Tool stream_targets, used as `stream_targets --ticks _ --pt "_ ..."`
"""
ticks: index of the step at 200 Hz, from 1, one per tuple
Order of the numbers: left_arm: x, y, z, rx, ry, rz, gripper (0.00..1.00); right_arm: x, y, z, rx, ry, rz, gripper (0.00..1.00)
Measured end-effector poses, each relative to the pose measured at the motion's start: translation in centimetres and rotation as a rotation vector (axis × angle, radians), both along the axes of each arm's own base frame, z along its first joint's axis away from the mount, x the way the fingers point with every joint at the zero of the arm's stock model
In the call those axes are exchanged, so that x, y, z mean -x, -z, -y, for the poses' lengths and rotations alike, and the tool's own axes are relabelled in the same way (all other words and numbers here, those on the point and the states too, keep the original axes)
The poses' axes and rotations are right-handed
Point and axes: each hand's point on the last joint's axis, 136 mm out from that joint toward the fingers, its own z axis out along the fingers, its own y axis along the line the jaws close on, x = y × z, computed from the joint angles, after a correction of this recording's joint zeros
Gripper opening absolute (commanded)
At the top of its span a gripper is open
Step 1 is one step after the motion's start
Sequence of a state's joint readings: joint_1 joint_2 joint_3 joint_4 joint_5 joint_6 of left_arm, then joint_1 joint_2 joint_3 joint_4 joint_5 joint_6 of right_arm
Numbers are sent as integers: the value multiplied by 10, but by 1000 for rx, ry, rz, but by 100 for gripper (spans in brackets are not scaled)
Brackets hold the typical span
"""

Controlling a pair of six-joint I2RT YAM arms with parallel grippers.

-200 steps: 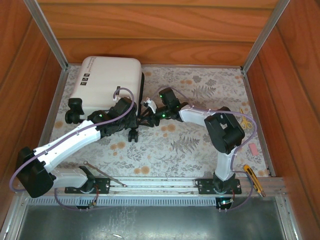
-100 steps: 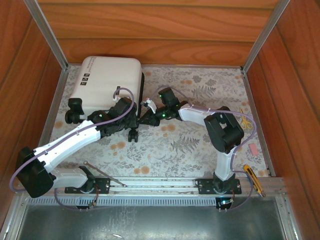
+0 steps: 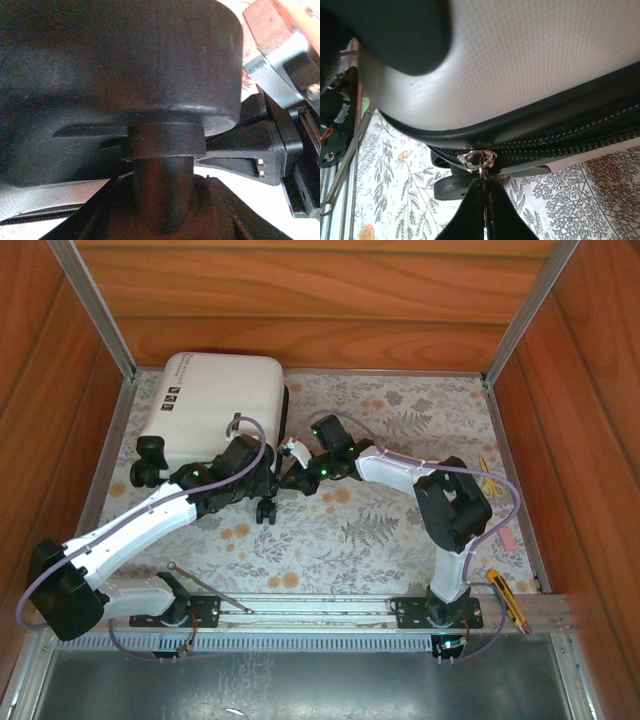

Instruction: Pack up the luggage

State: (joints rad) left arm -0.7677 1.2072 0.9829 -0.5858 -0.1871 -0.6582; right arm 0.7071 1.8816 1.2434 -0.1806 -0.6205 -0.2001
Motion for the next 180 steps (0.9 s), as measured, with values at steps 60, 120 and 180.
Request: stream_targets --ticks 60,120,180 --pt "25 1 0 -78 121 76 0 -48 0 18 96 182 118 0" --pt "45 1 5 -150 279 102 0 -125 -5 77 140 426 132 0" --pt "71 -1 22 -235 500 204 0 -220 1 165 128 666 24 0"
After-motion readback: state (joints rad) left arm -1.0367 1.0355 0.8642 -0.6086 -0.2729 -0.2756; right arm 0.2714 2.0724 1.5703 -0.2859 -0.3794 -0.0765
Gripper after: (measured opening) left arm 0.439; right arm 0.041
